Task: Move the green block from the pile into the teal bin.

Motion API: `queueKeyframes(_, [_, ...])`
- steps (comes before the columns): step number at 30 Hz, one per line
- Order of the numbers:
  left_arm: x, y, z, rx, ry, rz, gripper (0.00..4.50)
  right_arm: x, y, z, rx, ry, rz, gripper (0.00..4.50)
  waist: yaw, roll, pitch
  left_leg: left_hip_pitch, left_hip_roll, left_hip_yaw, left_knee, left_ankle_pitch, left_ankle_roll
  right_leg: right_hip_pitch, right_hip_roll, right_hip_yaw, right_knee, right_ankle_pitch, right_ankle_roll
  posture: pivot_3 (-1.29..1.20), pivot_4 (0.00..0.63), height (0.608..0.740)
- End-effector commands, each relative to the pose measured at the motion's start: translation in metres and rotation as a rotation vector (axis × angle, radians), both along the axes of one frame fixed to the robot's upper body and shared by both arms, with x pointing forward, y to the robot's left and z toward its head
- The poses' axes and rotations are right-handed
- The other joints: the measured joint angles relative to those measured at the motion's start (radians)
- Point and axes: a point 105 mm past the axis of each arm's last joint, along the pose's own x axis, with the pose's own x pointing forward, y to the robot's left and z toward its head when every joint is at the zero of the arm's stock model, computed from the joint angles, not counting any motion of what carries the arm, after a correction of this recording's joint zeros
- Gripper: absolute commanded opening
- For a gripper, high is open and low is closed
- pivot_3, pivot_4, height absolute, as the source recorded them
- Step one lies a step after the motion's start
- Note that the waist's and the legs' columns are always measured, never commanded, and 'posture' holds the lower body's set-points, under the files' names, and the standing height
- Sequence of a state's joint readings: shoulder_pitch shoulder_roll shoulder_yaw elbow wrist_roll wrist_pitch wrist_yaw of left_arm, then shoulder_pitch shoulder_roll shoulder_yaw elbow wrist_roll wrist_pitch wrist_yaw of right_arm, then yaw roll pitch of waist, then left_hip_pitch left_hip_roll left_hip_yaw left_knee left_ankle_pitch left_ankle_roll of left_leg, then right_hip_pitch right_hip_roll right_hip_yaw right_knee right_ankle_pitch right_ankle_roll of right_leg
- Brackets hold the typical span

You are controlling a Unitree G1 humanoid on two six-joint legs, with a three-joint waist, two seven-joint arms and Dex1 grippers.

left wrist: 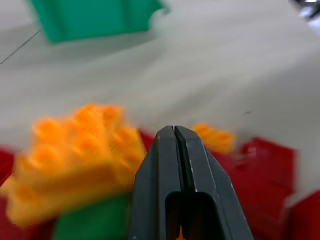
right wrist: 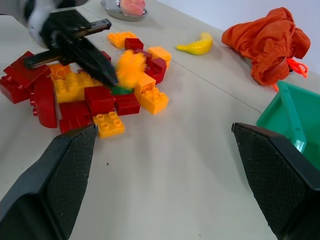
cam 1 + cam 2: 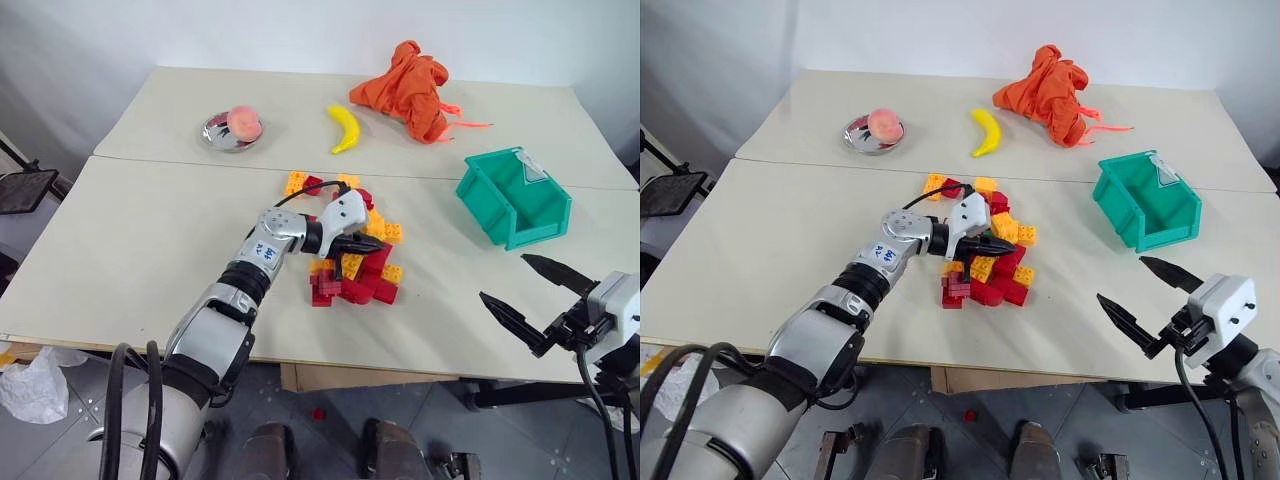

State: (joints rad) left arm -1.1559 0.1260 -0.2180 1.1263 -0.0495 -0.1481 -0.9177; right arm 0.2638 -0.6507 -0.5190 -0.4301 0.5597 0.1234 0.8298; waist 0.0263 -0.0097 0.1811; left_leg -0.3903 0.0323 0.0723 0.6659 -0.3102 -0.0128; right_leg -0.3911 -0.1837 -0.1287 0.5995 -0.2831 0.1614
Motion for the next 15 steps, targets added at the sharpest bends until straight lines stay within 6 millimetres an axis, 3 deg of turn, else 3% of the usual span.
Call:
queueKeyframes(1, [0.027,0.009,0.030,-0.108,-0.133,0.220,0.03,-0.006,0.000,0.011,-0.002,-0.058,-0.013,4.50,0.000,0.000,0.000,0.000,0.000,0.000,0.000,0.000,0.000,0.000,0.000,0.000,0.000,0.000,0.000,0.00,0.150,0.740])
queueKeyframes(3, [0.042,0.025,0.042,-0.183,-0.160,0.374,0.03,-0.006,0.001,0.010,0.001,-0.056,-0.015,4.50,0.001,-0.001,0.001,0.000,0.000,0.000,0.000,0.000,0.000,0.000,0.000,0.000,0.000,0.000,0.000,0.00,0.150,0.740])
queueKeyframes(5, [0.044,0.031,0.039,-0.174,-0.151,0.395,0.03,-0.005,0.002,0.008,0.003,-0.055,-0.014,4.50,0.000,-0.001,0.001,0.000,0.000,0.000,0.000,0.000,0.000,0.000,0.000,0.000,0.000,0.000,0.000,0.00,0.150,0.740])
queueKeyframes(10, [0.026,0.022,0.032,-0.157,-0.133,0.201,0.03,-0.005,0.003,0.008,0.007,-0.055,-0.011,4.50,0.001,-0.001,0.001,0.000,0.000,0.000,0.000,0.000,0.000,0.000,0.000,0.000,0.000,0.000,0.000,0.00,0.150,0.740])
queueKeyframes(15, [0.001,0.019,0.013,-0.031,-0.150,-0.032,0.03,-0.003,0.006,0.008,0.013,-0.056,-0.003,4.50,0.000,-0.001,0.001,0.000,0.000,0.000,0.000,0.000,0.000,0.000,0.000,0.000,0.000,0.000,0.000,0.00,0.150,0.740])
